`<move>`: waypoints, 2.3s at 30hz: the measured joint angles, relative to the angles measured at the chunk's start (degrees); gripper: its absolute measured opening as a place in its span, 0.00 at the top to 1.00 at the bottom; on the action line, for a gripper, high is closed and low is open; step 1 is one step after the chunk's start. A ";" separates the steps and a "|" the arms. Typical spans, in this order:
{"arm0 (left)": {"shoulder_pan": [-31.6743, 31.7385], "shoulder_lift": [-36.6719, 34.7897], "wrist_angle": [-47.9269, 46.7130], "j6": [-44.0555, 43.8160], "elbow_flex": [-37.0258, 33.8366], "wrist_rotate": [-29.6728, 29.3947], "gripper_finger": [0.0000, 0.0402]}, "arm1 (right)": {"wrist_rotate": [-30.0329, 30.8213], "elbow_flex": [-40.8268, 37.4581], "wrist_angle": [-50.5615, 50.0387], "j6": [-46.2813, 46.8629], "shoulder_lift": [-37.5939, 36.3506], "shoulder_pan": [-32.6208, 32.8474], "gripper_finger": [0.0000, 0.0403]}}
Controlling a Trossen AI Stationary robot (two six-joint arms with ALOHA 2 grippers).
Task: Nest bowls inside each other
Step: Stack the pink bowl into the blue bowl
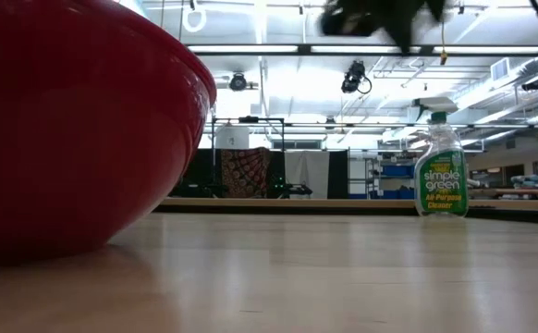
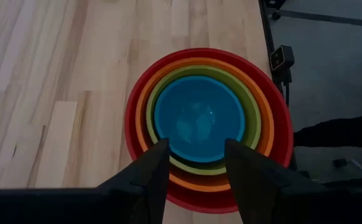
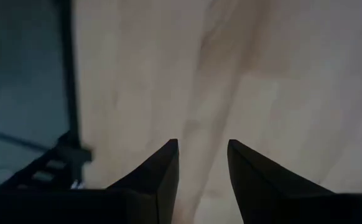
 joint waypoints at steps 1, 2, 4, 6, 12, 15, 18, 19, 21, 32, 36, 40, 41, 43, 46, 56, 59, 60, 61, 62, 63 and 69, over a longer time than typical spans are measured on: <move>-0.01 0.04 0.00 0.00 0.00 0.01 0.61 | -0.57 -2.43 -0.06 0.43 -1.37 0.69 0.64; -0.02 0.05 0.00 0.01 0.00 0.00 0.61 | -1.08 -5.39 -0.16 1.30 -3.01 1.21 0.64; -0.02 0.05 0.05 0.02 0.00 -0.02 0.61 | -1.06 -12.09 1.67 3.52 -6.59 1.96 0.64; -0.02 0.05 0.04 0.06 0.00 -0.04 0.61 | -1.49 -19.52 3.95 6.23 -11.03 2.41 0.64; 0.00 0.05 0.05 0.97 0.00 -1.11 0.61 | -5.87 -39.73 9.66 15.99 -24.76 4.25 0.64; 0.00 0.05 0.04 1.06 0.00 -1.11 0.61 | -9.82 -46.72 10.50 16.99 -30.09 6.30 0.64; 0.00 0.05 0.10 1.03 0.00 -1.11 0.61 | -12.72 -52.18 11.47 17.00 -33.74 8.59 0.64; 0.00 0.05 0.15 1.01 0.00 -1.11 0.61 | -13.36 -53.68 12.01 17.04 -34.66 9.28 0.63; 0.03 0.05 0.18 0.90 0.00 -1.11 0.61 | -15.22 -56.10 12.94 17.13 -36.28 10.47 0.62; 0.05 0.05 0.20 -3.02 0.00 -3.48 0.61 | -16.04 -67.35 21.02 22.69 -37.02 15.43 0.50; 0.05 0.05 0.20 -3.28 0.00 -4.05 0.61 | -15.94 -71.41 22.43 24.89 -37.02 16.29 0.49; 0.05 0.05 0.18 -3.39 0.00 -4.77 0.61 | -15.87 -73.75 28.29 24.55 -36.99 17.16 0.49; 0.05 0.05 0.18 -3.45 0.00 -4.91 0.61 | -15.65 -74.24 30.25 24.54 -36.99 17.36 0.49; 0.05 0.05 0.18 -3.73 0.00 -4.96 0.61 | -15.25 -75.43 33.62 24.52 -36.99 17.81 0.49; 0.05 0.05 0.20 -4.64 0.00 -4.98 0.61 | -15.22 -77.45 37.73 24.56 -36.97 18.54 0.50; 0.05 0.07 0.20 -5.10 0.00 -5.09 0.61 | -13.41 -80.72 41.06 24.33 -36.97 19.46 0.69; 0.05 0.10 0.20 -5.14 0.00 -5.09 0.61 | -12.91 -80.72 42.88 24.99 -36.97 19.32 0.79; 0.05 0.10 0.24 -5.24 0.00 -5.09 0.61 | -13.03 -80.72 43.66 25.23 -36.97 19.12 0.82; 0.05 0.10 0.41 -6.07 0.00 -5.09 0.61 | -13.51 -80.66 44.38 25.42 -36.97 18.82 0.86; 0.05 0.10 0.66 -7.69 0.00 -5.11 0.61 | -14.23 -80.34 44.50 25.44 -36.93 18.45 0.89; 0.06 0.10 0.69 -9.22 0.00 -5.12 0.61 | -14.53 -79.91 44.69 25.61 -36.93 18.03 0.93; 1.06 0.10 0.66 -13.12 0.00 -5.12 0.61 | -13.75 -74.79 44.31 26.02 -36.93 14.21 0.95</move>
